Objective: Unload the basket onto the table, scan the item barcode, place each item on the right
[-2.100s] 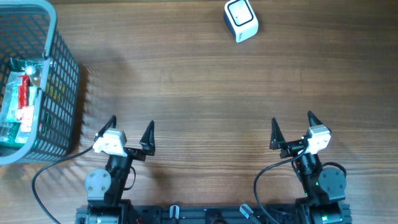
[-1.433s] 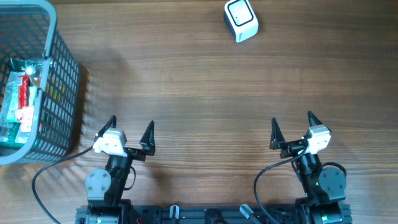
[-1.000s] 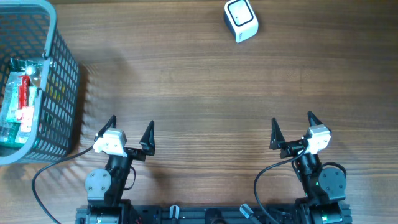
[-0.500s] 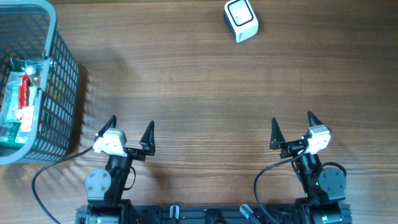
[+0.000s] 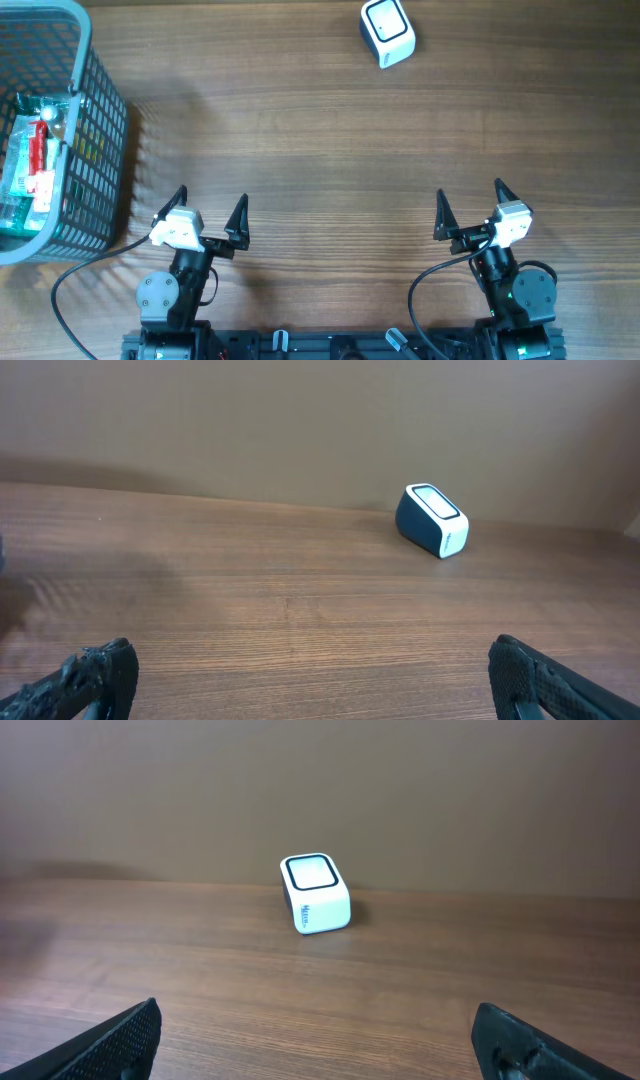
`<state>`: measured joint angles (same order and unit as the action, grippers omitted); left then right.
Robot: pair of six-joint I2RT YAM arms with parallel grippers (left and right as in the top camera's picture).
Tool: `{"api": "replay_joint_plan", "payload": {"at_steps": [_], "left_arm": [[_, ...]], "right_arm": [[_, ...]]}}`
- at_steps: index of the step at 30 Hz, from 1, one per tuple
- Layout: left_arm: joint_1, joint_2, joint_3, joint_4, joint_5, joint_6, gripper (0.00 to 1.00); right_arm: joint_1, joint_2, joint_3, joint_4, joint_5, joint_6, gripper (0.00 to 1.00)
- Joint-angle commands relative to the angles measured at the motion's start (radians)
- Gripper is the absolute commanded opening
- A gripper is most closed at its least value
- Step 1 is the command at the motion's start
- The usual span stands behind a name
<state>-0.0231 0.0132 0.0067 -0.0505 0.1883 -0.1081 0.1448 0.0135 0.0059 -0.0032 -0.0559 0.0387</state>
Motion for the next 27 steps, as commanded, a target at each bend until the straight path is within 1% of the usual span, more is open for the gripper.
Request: {"api": "replay_joint_plan", "payload": {"at_steps": [1,14,18,21,23,27], "left_arm": [[0.008,-0.008,-0.001,-0.01,-0.006,0.023,1.0],[0.008,-0.008,-0.001,-0.008,-0.007,0.024,1.0],[0.008,-0.008,-0.001,0.041,-0.005,0.026,1.0],[0.008,-0.008,0.007,0.137,0.03,0.025,1.0],[0.008,-0.007,0.057,0.167,0.056,0.022,1.0],[0.008,0.03,0.267,0.111,0.055,0.023,1.0]], "right_arm": [[-0.002,-0.006,-0.001,0.005,-0.005,-0.012,1.0],[-0.002,-0.006,-0.001,0.005,-0.005,-0.012,1.0],[-0.002,-0.006,-0.001,0.005,-0.005,-0.012,1.0],[-0.002,-0.006,-0.001,0.005,-0.005,-0.012,1.0],[-0.002,-0.006,-0.001,0.005,-0.005,-0.012,1.0],[-0.002,-0.006,-0.001,0.005,-0.005,-0.012,1.0]]}}
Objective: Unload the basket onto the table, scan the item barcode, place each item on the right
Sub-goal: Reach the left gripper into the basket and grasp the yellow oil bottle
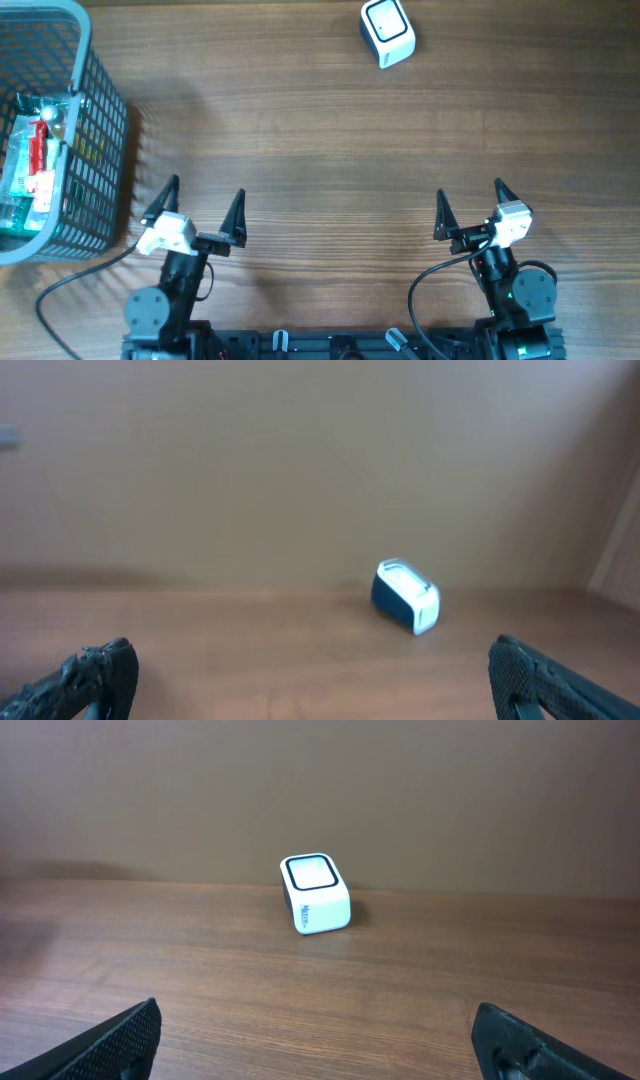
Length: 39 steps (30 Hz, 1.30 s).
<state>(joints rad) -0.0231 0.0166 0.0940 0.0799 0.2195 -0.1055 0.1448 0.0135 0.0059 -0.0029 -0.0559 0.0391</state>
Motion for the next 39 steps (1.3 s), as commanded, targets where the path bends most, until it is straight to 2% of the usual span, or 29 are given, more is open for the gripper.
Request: {"api": "replay_joint_plan", "payload": {"at_steps": [1,4,5,8,11,14,17,20,21,22,23,25,30,33,37,39], "left_arm": [[0.008,0.048,0.239,-0.045,0.024,0.02,1.0],[0.008,0.18,0.518,-0.209,0.023,0.021,1.0],[0.008,0.281,0.687,-0.324,0.023,0.024,1.0],[0.008,0.476,0.988,-0.55,0.022,0.026,1.0],[0.008,0.838,1.516,-1.005,0.006,0.12,1.0],[0.008,1.12,1.878,-1.304,-0.074,0.128,1.0],[0.008,1.313,2.069,-1.37,-0.082,0.127,1.0],[0.009,1.438,2.094,-1.271,-0.111,0.143,1.0],[0.011,1.458,2.094,-1.244,-0.123,0.202,1.0],[0.019,1.476,2.094,-1.214,-0.169,0.256,1.0],[0.047,1.502,2.094,-1.172,-0.267,0.256,1.0],[0.102,1.526,2.094,-1.139,-0.308,0.256,1.0],[0.307,1.586,2.094,-1.076,-0.307,0.264,1.0],[0.421,1.638,2.094,-1.068,-0.304,0.351,1.0],[0.535,1.744,2.094,-1.138,-0.25,0.468,1.0],[0.579,1.793,2.091,-1.181,-0.167,0.469,1.0]], "right_arm": [[-0.002,-0.006,-0.001,0.005,-0.005,-0.013,1.0],[-0.002,-0.006,-0.001,0.005,-0.005,-0.013,1.0],[-0.002,-0.006,-0.001,0.005,-0.005,-0.012,1.0],[-0.002,-0.006,-0.001,0.005,-0.005,-0.012,1.0],[-0.002,-0.006,-0.001,0.005,-0.005,-0.012,1.0],[-0.002,-0.006,-0.001,0.005,-0.005,-0.012,1.0],[-0.002,-0.006,-0.001,0.005,-0.005,-0.012,1.0],[-0.002,-0.006,-0.001,0.005,-0.005,-0.012,1.0],[-0.002,-0.006,-0.001,0.005,-0.005,-0.012,1.0],[-0.002,-0.006,-0.001,0.005,-0.005,-0.013,1.0],[-0.002,-0.006,-0.001,0.005,-0.005,-0.012,1.0],[-0.002,-0.006,-0.001,0.005,-0.005,-0.012,1.0],[-0.002,-0.006,-0.001,0.005,-0.005,-0.012,1.0],[-0.002,-0.006,-0.001,0.005,-0.005,-0.012,1.0],[-0.002,-0.006,-0.001,0.005,-0.005,-0.012,1.0],[-0.002,-0.006,-0.001,0.005,-0.005,-0.012,1.0]]}}
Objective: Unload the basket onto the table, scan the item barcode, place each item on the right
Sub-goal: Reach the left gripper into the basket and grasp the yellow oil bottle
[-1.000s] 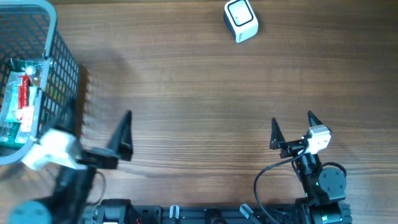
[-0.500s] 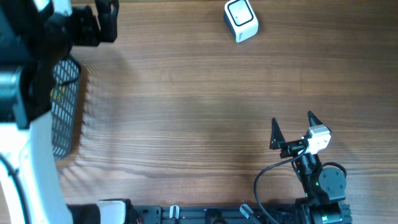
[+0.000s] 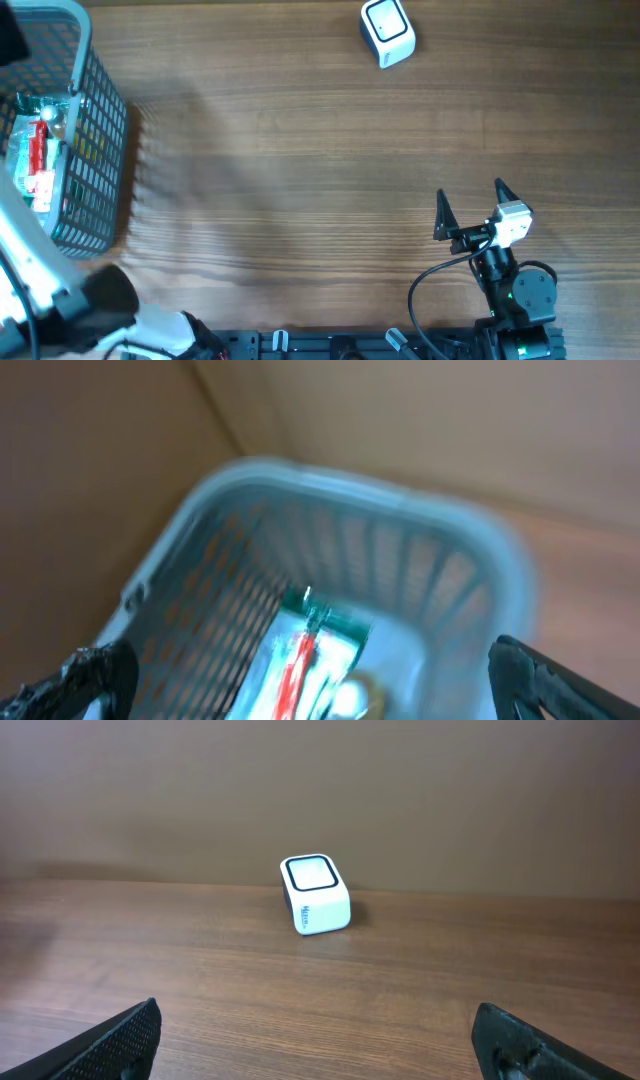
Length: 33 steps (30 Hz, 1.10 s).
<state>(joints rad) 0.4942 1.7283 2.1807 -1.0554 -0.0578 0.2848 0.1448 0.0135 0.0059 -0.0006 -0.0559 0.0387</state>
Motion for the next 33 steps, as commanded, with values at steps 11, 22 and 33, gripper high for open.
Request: {"api": "replay_joint_plan", "payload": {"at_steps": [11,22,33], "left_arm": [[0.143,0.322,-0.006,-0.158,0.319,0.139,0.85],[0.143,0.455,-0.08,-0.164,0.32,0.139,0.74],[0.141,0.464,-0.169,-0.108,0.32,0.138,0.51]], "right_arm": [[-0.002,-0.006,-0.001,0.002,-0.005,-0.012,1.0],[-0.002,-0.006,-0.001,0.002,-0.005,-0.012,1.0],[-0.002,-0.006,-0.001,0.002,-0.005,-0.012,1.0]]}}
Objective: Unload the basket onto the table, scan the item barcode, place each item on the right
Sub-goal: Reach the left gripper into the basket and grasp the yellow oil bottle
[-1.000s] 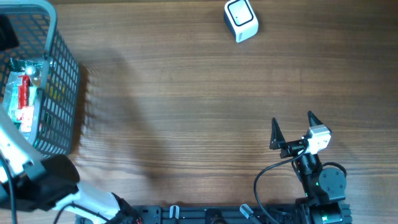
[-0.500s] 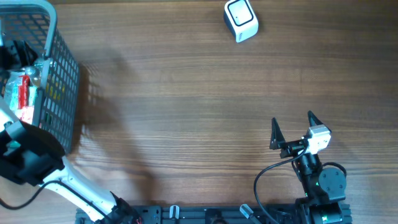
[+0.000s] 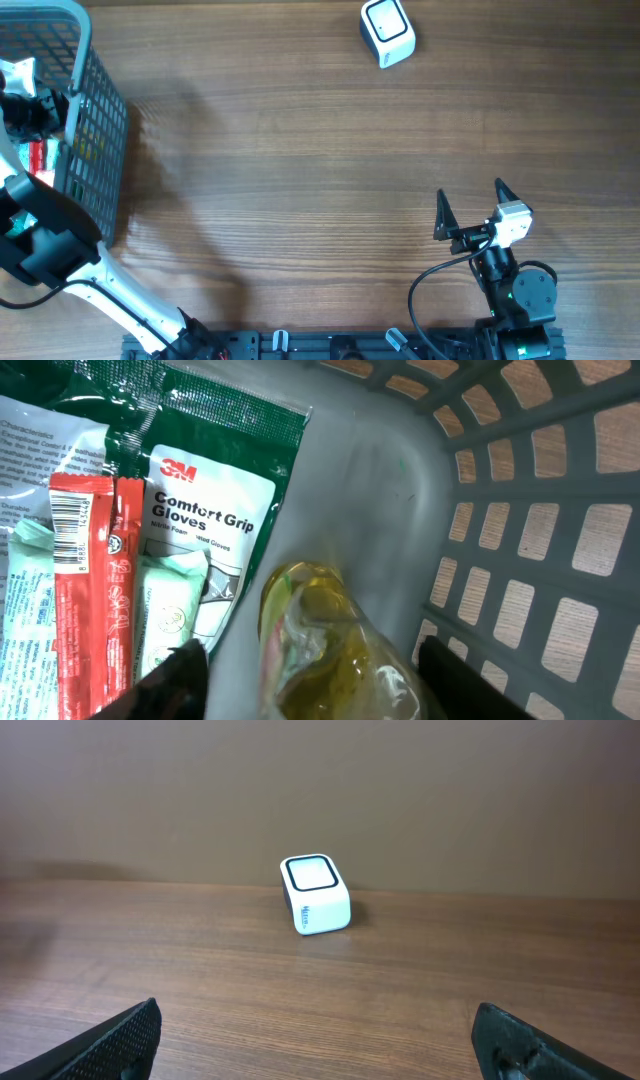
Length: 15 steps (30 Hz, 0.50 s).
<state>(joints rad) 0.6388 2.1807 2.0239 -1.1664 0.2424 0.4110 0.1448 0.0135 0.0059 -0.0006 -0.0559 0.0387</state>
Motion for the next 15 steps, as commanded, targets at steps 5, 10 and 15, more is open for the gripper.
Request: {"api": "replay_joint_plan", "payload": {"at_steps": [5,10,15], "left_arm": [[-0.01,0.011,-0.011,0.003,0.02,0.011,0.4],[-0.009,-0.011,-0.011,0.019,0.019,0.011,0.33],[-0.01,-0.072,-0.01,0.049,0.02,0.0,0.22]], "right_arm": [[-0.002,-0.006,-0.001,0.002,-0.005,-0.012,1.0],[-0.002,-0.006,-0.001,0.002,-0.005,-0.012,1.0],[-0.002,-0.006,-0.001,0.002,-0.005,-0.012,1.0]]}}
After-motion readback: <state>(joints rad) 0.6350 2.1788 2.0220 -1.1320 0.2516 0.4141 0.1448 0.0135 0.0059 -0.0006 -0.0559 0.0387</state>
